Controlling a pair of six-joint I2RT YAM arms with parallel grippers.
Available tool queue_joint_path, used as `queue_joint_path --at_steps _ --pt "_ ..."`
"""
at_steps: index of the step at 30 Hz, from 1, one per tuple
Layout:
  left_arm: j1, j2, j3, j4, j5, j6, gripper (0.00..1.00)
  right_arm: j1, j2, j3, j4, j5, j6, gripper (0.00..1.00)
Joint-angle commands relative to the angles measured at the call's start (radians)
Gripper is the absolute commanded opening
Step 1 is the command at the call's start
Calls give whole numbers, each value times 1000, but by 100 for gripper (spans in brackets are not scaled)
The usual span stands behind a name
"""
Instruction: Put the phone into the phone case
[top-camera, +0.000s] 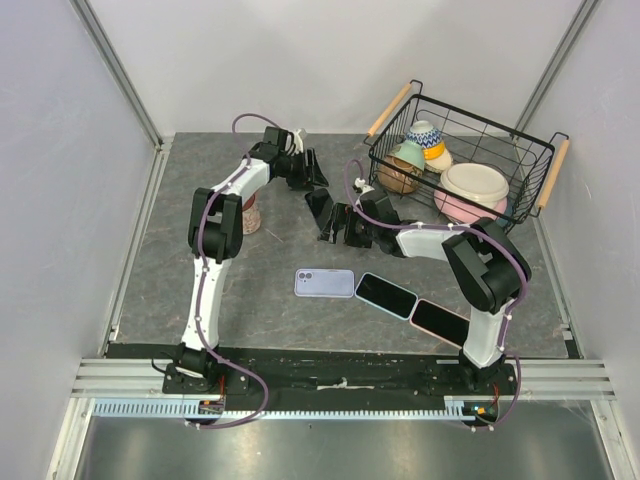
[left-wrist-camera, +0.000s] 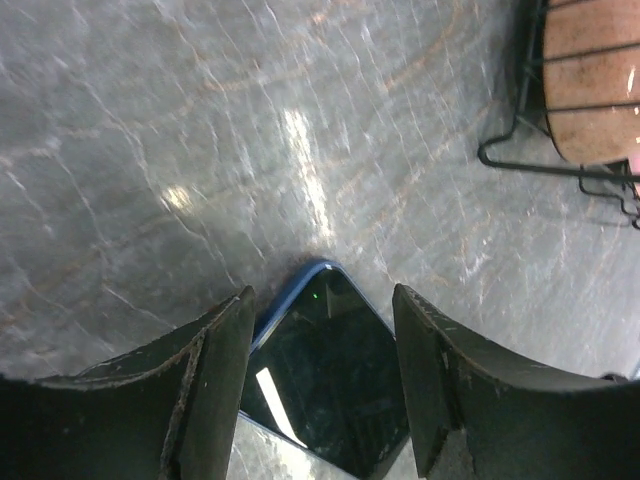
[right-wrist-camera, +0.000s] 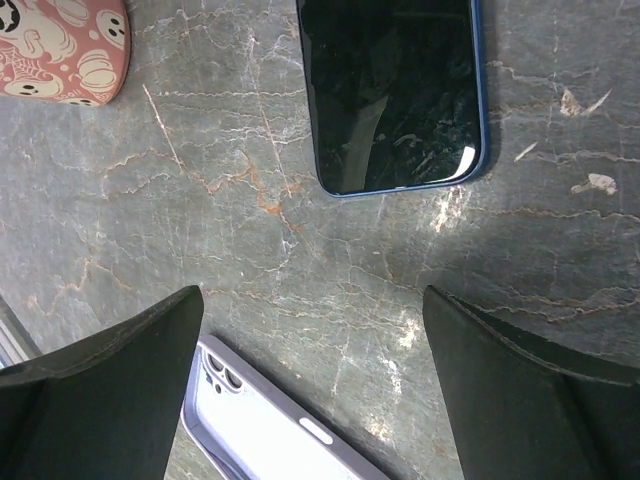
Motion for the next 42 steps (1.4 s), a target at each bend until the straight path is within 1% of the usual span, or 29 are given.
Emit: queue_joint_path --at_steps 1,2,4,5,6,7,10,11,13,14,16,19,21,23,25,26,27,31,33,37,38,40,41,42 --pt "-18 -73 -111 -45 68 16 65 -4 14 -9 4 -14 16 98" --pt "-23 -97 -186 -29 72 11 64 -9 5 -15 4 -11 16 98" --pt "-41 -175 -278 38 71 -4 64 -16 -5 -38 3 -12 16 98" --pt "-46 -201 -362 53 71 -13 64 -24 -24 -47 1 -14 16 98" --pt "-57 -226 -409 75 72 -22 63 -27 -35 -70 0 -11 13 98" --pt "-60 -284 -497 127 82 -32 64 -32 -47 -81 0 -8 12 98" --pt "-75 -359 -620 202 105 -65 63 -38 -93 -130 -6 -12 9 98" --pt "-80 -410 -695 225 106 -84 63 -38 -122 -145 -5 -14 7 98" --pt "-94 -452 -793 257 131 -101 63 -39 -153 -193 -2 -20 9 98" --pt "-98 -473 -828 308 140 -131 62 -38 -183 -210 4 -21 10 98" --pt "-106 -525 -909 354 149 -159 62 -38 -214 -254 9 -23 13 98" --pt "-112 -576 -999 452 155 -216 62 -38 -252 -293 18 -31 18 98" --pt "-112 -588 -1026 512 158 -249 62 -38 -262 -311 24 -38 16 98" --pt "-112 -582 -1043 538 178 -278 61 -36 -265 -325 37 -44 21 98" --pt "-114 -578 -1072 618 217 -302 61 -38 -268 -354 69 -54 29 98" --pt "-114 -581 -1084 647 224 -331 58 -38 -265 -374 82 -60 33 98" --pt "-117 -581 -1095 720 246 -343 57 -38 -263 -383 105 -64 42 98" --pt "-126 -573 -1141 863 319 -404 57 -38 -251 -409 147 -78 53 98" --pt "-137 -559 -1141 900 364 -424 55 -38 -248 -411 158 -83 58 98" --pt "-147 -559 -1150 925 370 -424 50 -39 -242 -397 146 -90 49 98" --pt "-149 -561 -1151 923 370 -423 44 -38 -242 -394 144 -90 49 98" --pt "-149 -558 -1150 913 369 -417 35 -39 -245 -393 136 -83 39 98" --pt "-149 -558 -1147 891 367 -405 26 -41 -251 -391 132 -80 38 98" --pt "-149 -555 -1144 877 362 -397 22 -39 -256 -388 115 -75 32 98"
